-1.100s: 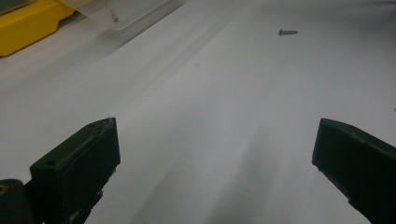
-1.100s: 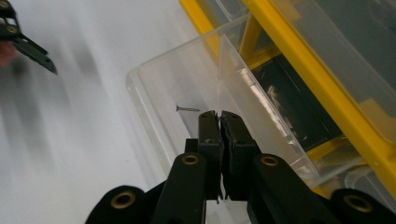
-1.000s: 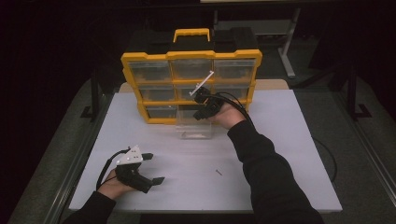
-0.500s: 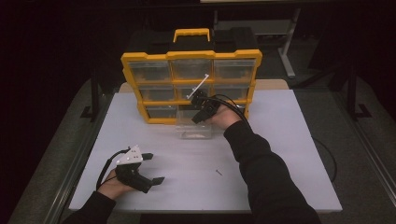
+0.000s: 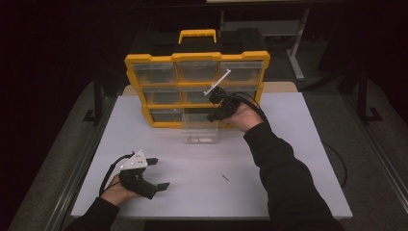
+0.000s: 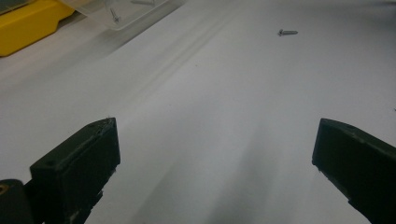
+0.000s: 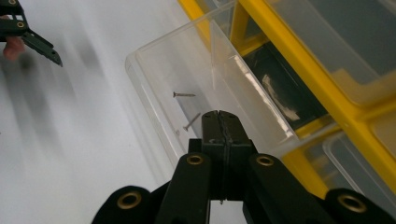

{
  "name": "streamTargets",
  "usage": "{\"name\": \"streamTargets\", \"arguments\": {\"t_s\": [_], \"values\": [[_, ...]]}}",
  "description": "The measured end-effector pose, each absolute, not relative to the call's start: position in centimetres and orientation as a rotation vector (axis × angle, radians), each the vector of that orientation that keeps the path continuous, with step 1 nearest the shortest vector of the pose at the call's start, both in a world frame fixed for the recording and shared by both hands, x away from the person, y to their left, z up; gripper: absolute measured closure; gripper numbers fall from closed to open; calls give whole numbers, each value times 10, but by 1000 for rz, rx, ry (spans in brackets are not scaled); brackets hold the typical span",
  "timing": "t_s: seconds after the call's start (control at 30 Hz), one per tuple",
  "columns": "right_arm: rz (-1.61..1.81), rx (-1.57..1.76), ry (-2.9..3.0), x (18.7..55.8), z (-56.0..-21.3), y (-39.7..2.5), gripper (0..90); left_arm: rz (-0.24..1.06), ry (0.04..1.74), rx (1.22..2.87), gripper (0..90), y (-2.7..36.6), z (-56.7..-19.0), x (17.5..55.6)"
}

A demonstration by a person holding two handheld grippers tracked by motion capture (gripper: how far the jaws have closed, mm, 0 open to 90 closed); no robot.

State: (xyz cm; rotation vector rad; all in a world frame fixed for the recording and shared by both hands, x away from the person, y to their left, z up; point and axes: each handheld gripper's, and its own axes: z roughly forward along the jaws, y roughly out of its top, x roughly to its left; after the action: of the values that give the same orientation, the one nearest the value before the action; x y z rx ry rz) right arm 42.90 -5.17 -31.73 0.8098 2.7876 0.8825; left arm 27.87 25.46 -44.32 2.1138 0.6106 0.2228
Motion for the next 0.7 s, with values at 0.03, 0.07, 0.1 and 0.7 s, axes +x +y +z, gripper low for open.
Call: {"name": "streamTargets", "arguments": {"t_s": [0.03,0.07,0.1,0.7], "values": [[884,805,2782,428,-316,-54,885,223,610,2114,4,255,-443,279],[883,804,2779,426,-315,-56,885,224,611,2114,4,255,-443,279],[884,802,2775,425,-314,-59,885,224,611,2114,5,255,-443,279],[934,842,2724,392,-329,-99,878,225,611,2116,4,254,-444,279]]}}
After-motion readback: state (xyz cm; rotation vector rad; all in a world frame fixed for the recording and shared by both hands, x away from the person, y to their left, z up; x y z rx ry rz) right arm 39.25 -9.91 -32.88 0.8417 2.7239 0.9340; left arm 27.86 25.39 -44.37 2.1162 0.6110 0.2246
